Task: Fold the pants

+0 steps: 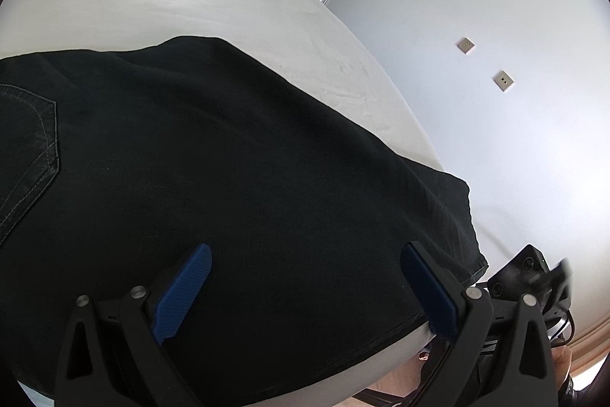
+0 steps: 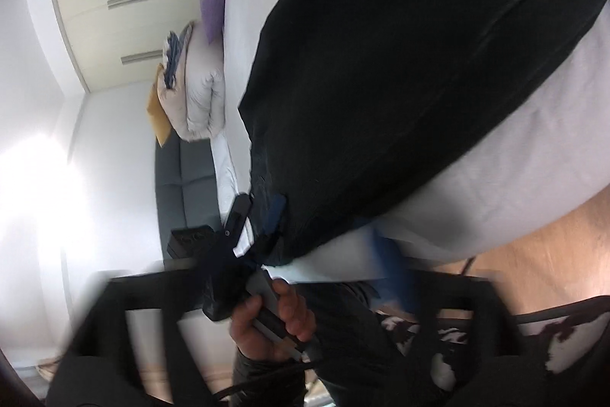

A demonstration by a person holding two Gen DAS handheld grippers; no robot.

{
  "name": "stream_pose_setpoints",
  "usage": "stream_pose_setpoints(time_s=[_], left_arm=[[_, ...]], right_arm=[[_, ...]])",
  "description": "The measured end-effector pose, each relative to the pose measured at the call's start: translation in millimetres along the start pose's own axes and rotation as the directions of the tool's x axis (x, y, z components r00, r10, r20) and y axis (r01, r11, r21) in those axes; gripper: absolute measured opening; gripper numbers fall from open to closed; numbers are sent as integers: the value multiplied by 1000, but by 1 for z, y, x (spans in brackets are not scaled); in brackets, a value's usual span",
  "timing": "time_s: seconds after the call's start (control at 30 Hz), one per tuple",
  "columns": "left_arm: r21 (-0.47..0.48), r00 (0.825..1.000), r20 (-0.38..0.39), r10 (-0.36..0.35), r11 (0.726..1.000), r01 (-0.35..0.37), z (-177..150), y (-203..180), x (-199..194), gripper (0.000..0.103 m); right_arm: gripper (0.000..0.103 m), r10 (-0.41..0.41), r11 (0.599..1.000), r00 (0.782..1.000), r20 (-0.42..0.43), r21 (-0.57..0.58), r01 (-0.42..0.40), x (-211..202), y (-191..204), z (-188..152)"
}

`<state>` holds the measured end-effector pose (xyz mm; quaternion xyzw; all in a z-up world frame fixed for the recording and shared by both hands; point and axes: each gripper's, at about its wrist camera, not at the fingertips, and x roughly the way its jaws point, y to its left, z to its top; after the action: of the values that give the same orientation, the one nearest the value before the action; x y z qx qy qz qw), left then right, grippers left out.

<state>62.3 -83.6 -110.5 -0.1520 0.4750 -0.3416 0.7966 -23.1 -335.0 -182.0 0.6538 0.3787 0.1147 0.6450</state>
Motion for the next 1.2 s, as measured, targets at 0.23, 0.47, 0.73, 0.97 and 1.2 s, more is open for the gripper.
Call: stream_pose_setpoints(time_s=[0.23,0.47,0.73,0.97,1.2], left_arm=[[-10,1000,5,-7,1000,7,0,5,-3,101],[-16,1000,11,-15,1000,15,-1,13,-11,101],[-18,1000,14,-16,1000,16,-1,16,-14,101],[-17,1000,13,-14,1000,14,-1,12,-11,101],[-17,1000,13,-13,1000,13,-1,11,-11,101]], right_arm=[[93,36,999,999,-31,-19,-37,13,7,-1],[73,49,999,997,-66,-10,-50,24,6,-5],[66,14,1000,995,-94,28,-11,42,-3,-12],[66,24,999,997,-69,45,-21,45,-7,-9],[32,11,997,997,-76,74,-6,57,-17,-4]])
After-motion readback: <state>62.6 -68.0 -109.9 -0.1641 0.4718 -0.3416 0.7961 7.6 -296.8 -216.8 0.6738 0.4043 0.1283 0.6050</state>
